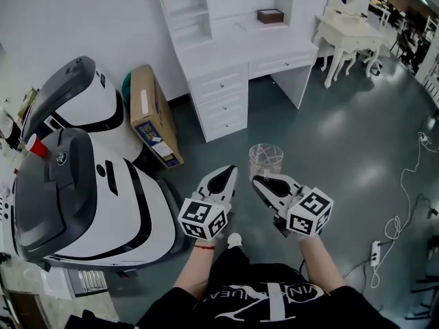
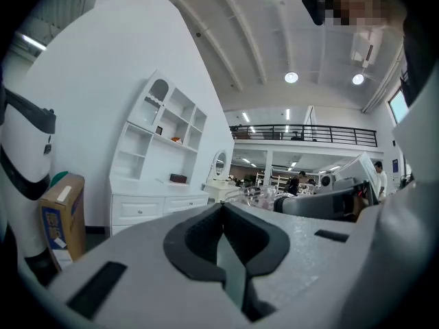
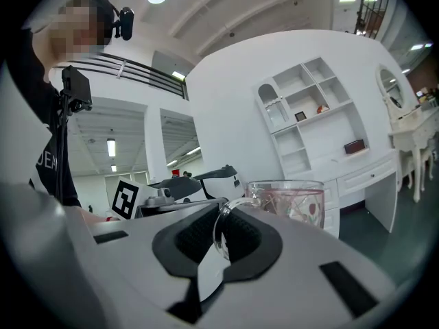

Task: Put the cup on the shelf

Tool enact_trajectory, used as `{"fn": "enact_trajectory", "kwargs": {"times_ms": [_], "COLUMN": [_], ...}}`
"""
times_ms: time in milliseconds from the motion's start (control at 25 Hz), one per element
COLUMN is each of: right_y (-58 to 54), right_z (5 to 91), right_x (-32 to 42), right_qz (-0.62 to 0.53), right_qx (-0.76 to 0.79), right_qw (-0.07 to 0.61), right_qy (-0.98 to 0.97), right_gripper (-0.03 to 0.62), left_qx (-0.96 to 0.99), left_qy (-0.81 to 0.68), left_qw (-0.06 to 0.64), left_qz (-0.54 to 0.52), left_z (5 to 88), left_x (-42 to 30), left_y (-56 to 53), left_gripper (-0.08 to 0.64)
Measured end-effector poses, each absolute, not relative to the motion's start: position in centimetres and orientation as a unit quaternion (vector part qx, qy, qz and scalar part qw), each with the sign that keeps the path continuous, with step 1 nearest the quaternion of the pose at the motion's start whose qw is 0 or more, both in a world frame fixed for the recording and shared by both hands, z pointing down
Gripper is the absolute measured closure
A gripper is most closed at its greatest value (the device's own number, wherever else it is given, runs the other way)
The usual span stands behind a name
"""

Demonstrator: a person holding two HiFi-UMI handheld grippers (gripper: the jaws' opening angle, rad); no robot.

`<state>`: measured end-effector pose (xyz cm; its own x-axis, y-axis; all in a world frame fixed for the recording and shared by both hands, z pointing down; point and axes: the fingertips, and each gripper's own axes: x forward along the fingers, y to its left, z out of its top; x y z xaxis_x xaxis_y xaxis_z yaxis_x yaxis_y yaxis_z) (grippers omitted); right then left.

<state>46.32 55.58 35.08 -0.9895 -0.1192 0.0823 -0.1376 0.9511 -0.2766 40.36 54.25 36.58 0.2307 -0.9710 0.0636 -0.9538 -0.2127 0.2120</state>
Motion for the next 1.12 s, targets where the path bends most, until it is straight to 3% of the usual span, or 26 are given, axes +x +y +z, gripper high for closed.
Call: {"fn": "enact_trajectory", "kwargs": {"times_ms": [520,1120], "right_y": [44.8,37.0], "right_z": [35.7,36.3], "right_x": [36.1,29.5], "right_qz": [0.171,0.171], "right_qx": [0.087,0.066], "right_qw": [0.014,0.021], "right_qy": [-0.981,-0.983], "right_gripper": [0.578,0.578], "left_qx": [0.784,0.774], "left_qy": [-0.607,-0.617], "left_qw": [0.124,0.133], "left_qz": [-0.039,-0.056], "left_z": [37.9,38.7], "left_x": [29.1,23.1], "left_y": [43.5,35.4], "left_gripper": [0.552,0.552]}}
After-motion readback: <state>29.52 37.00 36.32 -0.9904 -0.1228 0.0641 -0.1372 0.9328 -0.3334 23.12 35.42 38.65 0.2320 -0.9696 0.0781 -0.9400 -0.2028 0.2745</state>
